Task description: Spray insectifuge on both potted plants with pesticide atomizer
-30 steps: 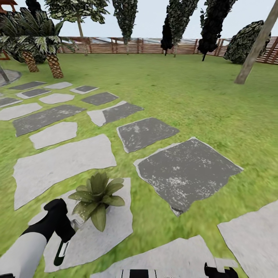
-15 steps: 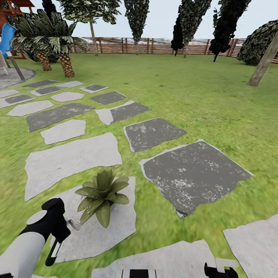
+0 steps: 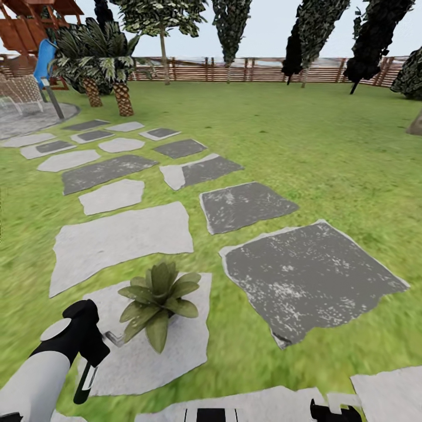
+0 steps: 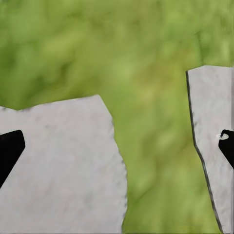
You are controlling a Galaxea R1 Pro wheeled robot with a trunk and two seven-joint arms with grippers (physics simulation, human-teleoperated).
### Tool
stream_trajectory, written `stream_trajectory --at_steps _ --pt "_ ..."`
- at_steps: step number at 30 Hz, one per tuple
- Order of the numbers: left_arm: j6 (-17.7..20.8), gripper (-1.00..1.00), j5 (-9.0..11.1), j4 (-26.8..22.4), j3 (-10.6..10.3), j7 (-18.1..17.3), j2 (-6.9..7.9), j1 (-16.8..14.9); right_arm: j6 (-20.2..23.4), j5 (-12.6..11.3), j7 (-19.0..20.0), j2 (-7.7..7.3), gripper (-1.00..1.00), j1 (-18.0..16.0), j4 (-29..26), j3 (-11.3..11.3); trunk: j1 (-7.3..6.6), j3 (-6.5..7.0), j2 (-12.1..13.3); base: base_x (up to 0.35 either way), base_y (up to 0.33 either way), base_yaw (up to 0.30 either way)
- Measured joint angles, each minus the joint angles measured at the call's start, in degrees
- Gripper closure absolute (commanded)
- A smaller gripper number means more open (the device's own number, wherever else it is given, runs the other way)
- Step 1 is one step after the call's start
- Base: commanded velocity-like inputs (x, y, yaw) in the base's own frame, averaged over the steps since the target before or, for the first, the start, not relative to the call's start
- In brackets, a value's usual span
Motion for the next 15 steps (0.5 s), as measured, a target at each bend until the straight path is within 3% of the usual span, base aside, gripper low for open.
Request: stream_trajectory --at_steps 15 --pt "0.08 1.00 -0.05 -0.02 -0.08 0.02 0.08 -0.04 0.00 0.15 0.03 0.01 -1.00 0.00 0.02 0.04 0.02 -0.01 0.00 0.012 -0.270 0.002"
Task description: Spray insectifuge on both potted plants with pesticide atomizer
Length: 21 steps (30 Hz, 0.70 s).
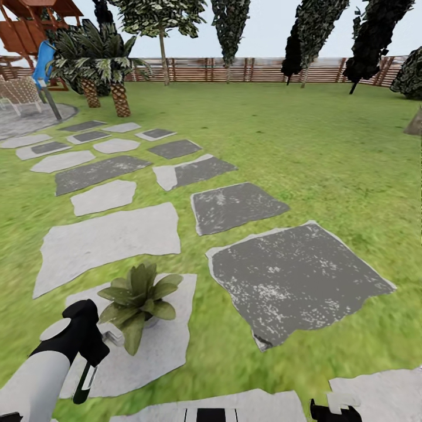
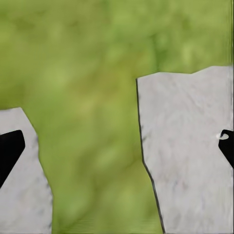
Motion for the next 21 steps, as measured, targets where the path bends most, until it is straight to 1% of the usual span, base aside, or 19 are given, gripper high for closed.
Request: stream_trajectory --at_steps 2,6,8,11,14,17,21 --pt "0.03 1.00 0.00 0.00 0.00 -0.01 -0.02 0.01 0.00 -0.02 -0.06 0.04 -1.00 0.00 0.00 0.00 0.00 0.00 0.00 0.000 -0.273 0.100" --pt "0.08 1.00 0.03 -0.01 0.05 -0.02 -0.06 0.02 0.00 -0.01 -0.09 0.05 -1.00 -0.02 0.02 0.00 0.00 0.00 0.00 0.014 -0.273 0.237" --pt "0.09 1.00 0.05 0.00 0.25 -0.06 0.00 0.01 0.00 -0.02 -0.09 0.05 -1.00 -0.02 0.02 0.00 -0.01 0.00 0.00 0.155 -0.236 0.273" --pt "0.09 1.00 0.07 0.00 1.23 -0.05 0.02 0.03 0.00 -0.03 -0.10 0.06 -1.00 -0.01 0.02 0.00 -0.03 0.00 0.00 0.240 -0.173 0.276" --pt "0.09 1.00 0.02 0.02 2.29 -0.05 0.02 0.07 0.01 -0.02 -0.10 0.06 -1.00 -0.01 0.01 -0.01 -0.03 0.00 0.00 0.236 -0.088 0.277" --pt "0.02 1.00 -0.09 0.21 2.18 -0.06 0.06 0.33 0.01 -0.02 -0.08 0.06 -1.00 -0.01 0.01 -0.01 0.00 0.00 0.00 0.065 -0.017 0.277" --pt "0.00 1.00 -0.11 0.70 2.19 0.08 0.51 0.88 0.01 -0.03 -0.09 0.06 -1.00 -0.01 0.01 -0.01 0.00 0.00 0.00 0.009 -0.002 0.238"
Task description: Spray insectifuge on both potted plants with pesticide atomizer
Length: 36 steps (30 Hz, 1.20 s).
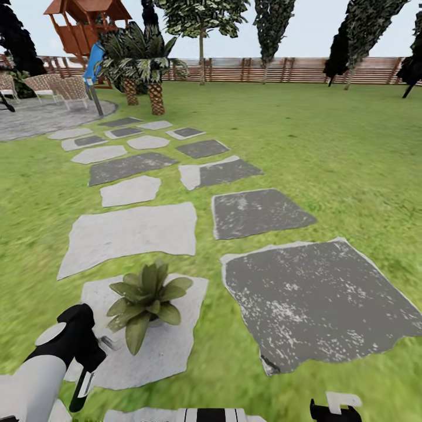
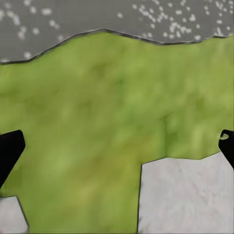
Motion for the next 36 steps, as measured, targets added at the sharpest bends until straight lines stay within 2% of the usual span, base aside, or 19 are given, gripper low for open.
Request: stream_trajectory --at_steps 2,6,13,18,21,24,36 --pt "-0.04 1.00 0.02 0.08 -0.05 0.20 -0.08 1.24 0.00 0.00 0.00 0.00 -1.00 0.00 0.00 0.00 0.00 0.00 0.00 0.001 0.000 0.055" --pt "0.00 1.00 0.05 0.02 -0.01 0.22 -0.37 1.69 0.00 0.01 0.02 0.00 -1.00 0.00 -0.01 0.01 0.00 0.00 0.00 0.000 0.000 0.024" --pt "0.40 1.00 0.10 -0.64 -0.18 -0.90 -0.96 0.53 0.00 0.00 0.00 0.00 -1.00 0.00 0.00 0.00 0.00 0.00 0.00 0.000 0.000 0.224" --pt "0.26 1.00 -0.83 -0.58 -0.64 -6.12 -0.48 -2.76 0.00 0.00 0.00 0.00 -1.00 0.00 -0.02 0.00 0.00 0.00 0.00 0.000 0.000 0.275" --pt "0.22 1.00 -3.64 -0.66 -0.64 -7.26 -0.60 -3.44 -0.04 0.00 0.00 0.00 -1.00 0.00 -0.08 0.00 0.00 0.00 0.00 0.000 0.000 0.137" --pt "0.22 1.00 -5.31 -0.70 -0.61 -7.61 -1.01 -3.57 -0.07 0.00 0.00 -0.03 -1.00 0.00 -0.07 -0.04 0.00 0.00 0.00 0.000 0.000 0.032" --pt "0.31 1.00 -5.74 -0.60 -0.40 -7.90 -1.54 -3.15 -0.01 0.02 0.00 -0.36 -1.00 0.00 -0.06 -0.05 -0.02 0.00 0.00 0.215 -0.110 0.002"
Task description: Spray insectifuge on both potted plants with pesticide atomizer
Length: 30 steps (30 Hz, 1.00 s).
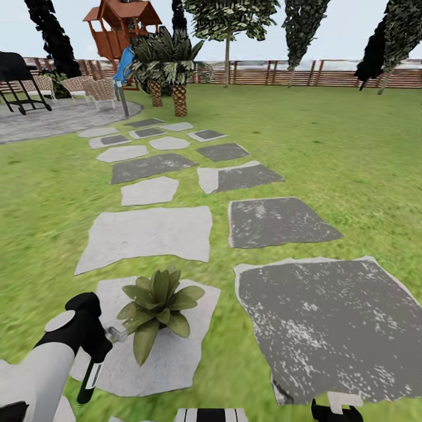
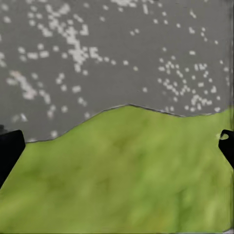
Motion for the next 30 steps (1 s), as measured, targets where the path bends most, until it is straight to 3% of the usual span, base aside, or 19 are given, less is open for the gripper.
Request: stream_trajectory --at_steps 8,22,30 --pt "0.00 1.00 -0.07 0.00 -0.08 0.02 -0.01 0.18 -0.06 -0.02 -0.08 0.11 -1.00 0.00 -0.03 0.01 0.02 0.00 0.00 0.069 -0.258 0.019" --pt "0.00 1.00 -0.12 -0.11 0.24 0.07 0.63 0.34 -0.09 -0.02 -0.11 0.27 -1.00 -0.01 -0.02 0.06 0.00 0.00 0.00 0.042 -0.249 0.266" --pt "0.00 1.00 -0.16 -0.10 -0.01 0.13 0.35 0.17 -0.08 -0.02 -0.09 0.27 -1.00 0.00 -0.03 0.02 0.02 0.00 0.00 0.067 -0.044 0.189"
